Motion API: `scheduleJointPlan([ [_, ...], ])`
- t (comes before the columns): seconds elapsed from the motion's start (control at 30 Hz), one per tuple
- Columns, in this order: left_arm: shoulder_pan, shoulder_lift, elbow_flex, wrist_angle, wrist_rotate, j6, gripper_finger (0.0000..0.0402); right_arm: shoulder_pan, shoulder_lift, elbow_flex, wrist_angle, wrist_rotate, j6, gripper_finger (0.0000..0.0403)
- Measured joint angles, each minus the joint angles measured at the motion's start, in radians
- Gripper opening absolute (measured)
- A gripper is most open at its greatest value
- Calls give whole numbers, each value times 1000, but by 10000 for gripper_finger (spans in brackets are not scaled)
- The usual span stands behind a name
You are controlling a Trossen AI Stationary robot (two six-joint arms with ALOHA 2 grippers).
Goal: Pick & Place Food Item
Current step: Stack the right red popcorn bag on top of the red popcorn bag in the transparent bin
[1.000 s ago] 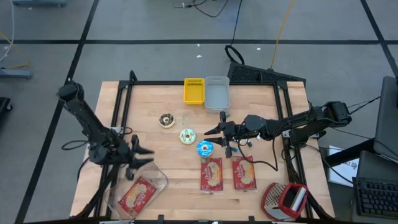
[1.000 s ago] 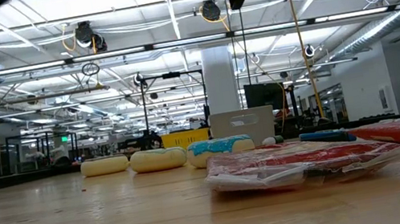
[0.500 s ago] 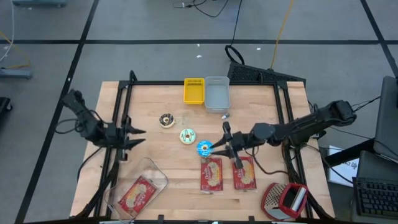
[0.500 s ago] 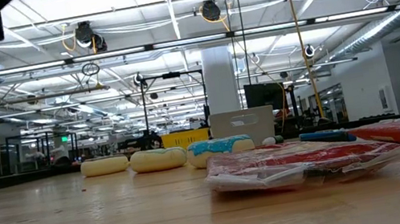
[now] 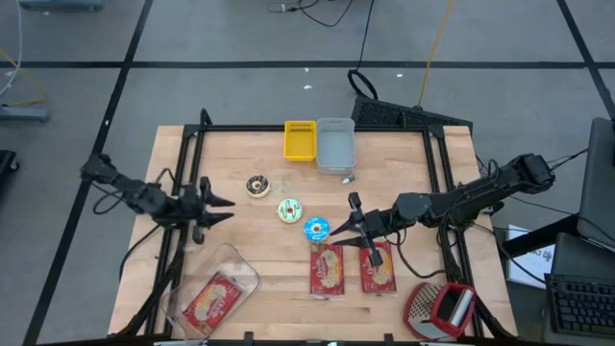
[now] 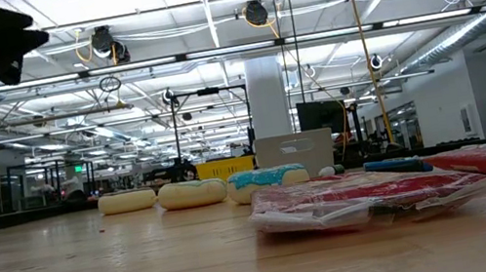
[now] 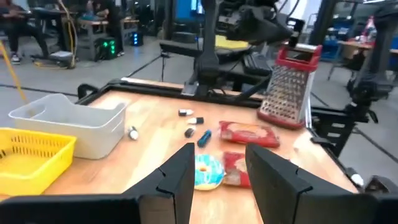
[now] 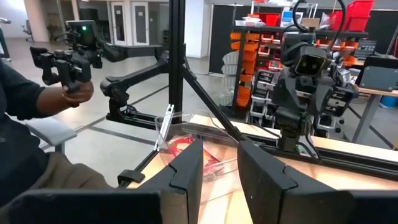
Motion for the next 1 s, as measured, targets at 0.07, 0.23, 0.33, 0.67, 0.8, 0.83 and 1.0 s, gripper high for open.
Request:
scheduleJointPlan([
  [0.07, 30, 27, 0, -3, 55, 3, 145, 0, 0, 0, -5, 0, -3, 89],
  [0.23, 104, 97, 0, 23, 132, 3, 145, 0, 0, 0, -38, 2, -12, 89],
  [0.33, 138, 126, 0, 65, 120, 7, 145, 0, 0, 0, -47, 0, -30, 89],
  [0.67, 171, 151, 0, 112, 68, 10, 145, 11, 23, -1, -83, -77, 22, 94],
  [0.8, 171, 151, 0, 112, 61, 10, 145, 79, 23, -1, -80, -56, 27, 134],
  [0.83, 171, 151, 0, 112, 61, 10, 145, 106, 23, -1, -81, -17, 26, 150],
  [1.0, 171, 151, 0, 112, 61, 10, 145, 261, 23, 43, -272, 339, 30, 245],
])
